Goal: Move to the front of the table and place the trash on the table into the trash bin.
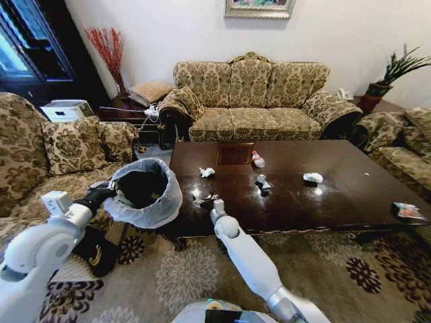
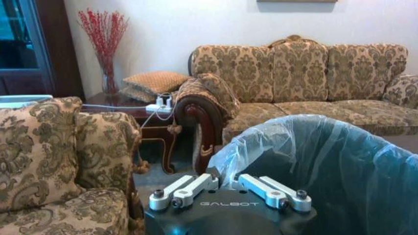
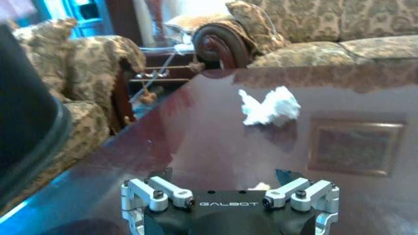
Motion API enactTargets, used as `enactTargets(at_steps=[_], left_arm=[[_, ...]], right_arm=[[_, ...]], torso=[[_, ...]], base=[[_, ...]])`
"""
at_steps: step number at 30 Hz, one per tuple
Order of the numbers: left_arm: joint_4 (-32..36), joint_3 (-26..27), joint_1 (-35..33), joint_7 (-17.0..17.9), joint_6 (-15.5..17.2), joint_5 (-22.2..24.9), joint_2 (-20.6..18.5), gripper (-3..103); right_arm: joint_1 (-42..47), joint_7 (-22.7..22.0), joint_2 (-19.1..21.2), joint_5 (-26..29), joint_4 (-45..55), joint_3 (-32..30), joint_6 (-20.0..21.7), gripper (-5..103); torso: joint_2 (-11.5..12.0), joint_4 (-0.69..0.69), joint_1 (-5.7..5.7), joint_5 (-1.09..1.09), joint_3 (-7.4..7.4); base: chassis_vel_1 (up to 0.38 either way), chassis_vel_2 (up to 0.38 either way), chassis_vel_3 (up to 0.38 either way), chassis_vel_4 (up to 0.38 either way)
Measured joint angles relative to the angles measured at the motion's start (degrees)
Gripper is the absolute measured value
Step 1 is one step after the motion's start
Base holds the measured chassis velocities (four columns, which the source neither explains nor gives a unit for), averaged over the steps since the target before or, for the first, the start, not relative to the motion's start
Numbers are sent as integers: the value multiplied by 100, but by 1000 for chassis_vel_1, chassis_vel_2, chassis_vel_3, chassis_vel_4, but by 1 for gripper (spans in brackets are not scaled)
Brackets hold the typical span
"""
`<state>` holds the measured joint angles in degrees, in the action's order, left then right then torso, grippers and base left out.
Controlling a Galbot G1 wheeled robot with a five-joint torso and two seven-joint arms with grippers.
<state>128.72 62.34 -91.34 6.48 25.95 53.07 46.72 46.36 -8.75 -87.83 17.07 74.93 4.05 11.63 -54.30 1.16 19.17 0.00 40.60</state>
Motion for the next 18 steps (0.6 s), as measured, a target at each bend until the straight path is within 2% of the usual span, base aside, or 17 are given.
enactTargets(at_steps=[7, 9, 10, 12, 13, 16, 17, 18], left_arm=[[0, -31, 14, 9, -14, 6, -27, 4], [0, -25, 11, 15, -17, 8, -33, 4], [0, -25, 11, 15, -17, 8, -33, 4], [2, -18, -1, 19, -19, 9, -32, 4], [2, -18, -1, 19, -19, 9, -32, 4], [12, -17, -5, 19, -26, 10, -30, 4], [12, -17, -5, 19, -26, 10, -30, 4], [14, -18, -5, 19, -28, 10, -29, 4]], right_arm=[[44, -77, -63, 25, -103, -84, -5, 101], [35, -77, -58, 45, -137, -95, 9, 92], [35, -77, -58, 45, -137, -95, 9, 92], [27, -77, -34, 123, -149, -105, 74, 81], [27, -77, -34, 123, -149, -105, 74, 81], [27, -38, 15, 240, -156, -127, 150, 65], [27, -38, 15, 240, -156, -127, 150, 65], [27, -14, 32, 270, -157, -127, 155, 59]], torso=[[0, 0, 0, 0, 0], [0, 0, 0, 0, 0], [0, 0, 0, 0, 0], [0, 0, 0, 1, 0], [0, 0, 0, 1, 0], [0, 0, 0, 1, 0], [0, 0, 0, 1, 0], [0, 0, 0, 1, 0]], base=[[0, 0, 0, 0], [0, 0, 0, 0], [0, 0, 0, 0], [0, 0, 0, 0], [0, 0, 0, 0], [0, 0, 0, 0], [0, 0, 0, 0], [0, 0, 0, 0]])
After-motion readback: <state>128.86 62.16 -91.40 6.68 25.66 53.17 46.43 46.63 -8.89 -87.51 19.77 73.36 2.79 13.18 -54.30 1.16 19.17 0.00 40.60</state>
